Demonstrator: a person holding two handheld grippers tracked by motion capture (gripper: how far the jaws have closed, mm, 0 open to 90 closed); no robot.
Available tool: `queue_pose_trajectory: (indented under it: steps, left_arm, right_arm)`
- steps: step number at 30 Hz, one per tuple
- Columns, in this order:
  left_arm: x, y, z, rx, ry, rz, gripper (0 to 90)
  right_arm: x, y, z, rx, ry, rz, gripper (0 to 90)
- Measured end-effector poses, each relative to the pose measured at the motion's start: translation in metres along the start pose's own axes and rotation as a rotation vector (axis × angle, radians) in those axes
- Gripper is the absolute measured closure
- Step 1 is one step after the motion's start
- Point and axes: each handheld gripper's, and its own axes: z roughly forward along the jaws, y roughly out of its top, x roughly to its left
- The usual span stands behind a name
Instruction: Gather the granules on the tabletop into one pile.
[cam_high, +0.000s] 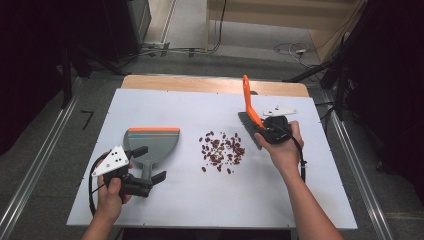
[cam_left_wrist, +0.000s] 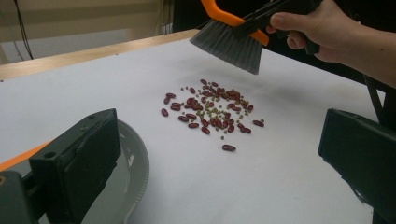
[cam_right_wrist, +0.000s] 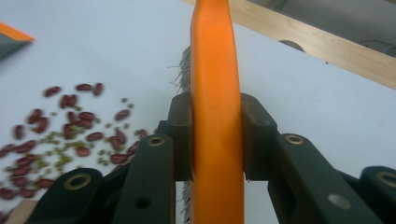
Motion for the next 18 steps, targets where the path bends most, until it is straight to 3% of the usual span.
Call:
queue_pose_trajectory:
  steps: [4, 9, 15, 18]
  left_arm:
    - [0.001, 0.000, -0.001, 0.001, 0.004, 0.001, 0.0]
    - [0.002, -0.002, -0.002, -0.001, 0.006, -0.007, 0.0]
    - [0.003, -0.003, 0.000, 0.005, 0.007, -0.014, 0.0]
    - [0.003, -0.002, 0.000, 0.002, 0.008, -0.015, 0.0]
  right_arm:
    - [0.002, 0.000, 0.017, 0.045, -0.049, -0.025, 68.4]
    - [0.012, -0.002, 0.034, 0.093, -0.101, -0.100, 68.4]
    - [0.035, 0.002, 0.037, 0.150, -0.073, -0.151, 69.0]
    - [0.043, 0.002, 0.036, 0.166, -0.054, -0.153, 69.3]
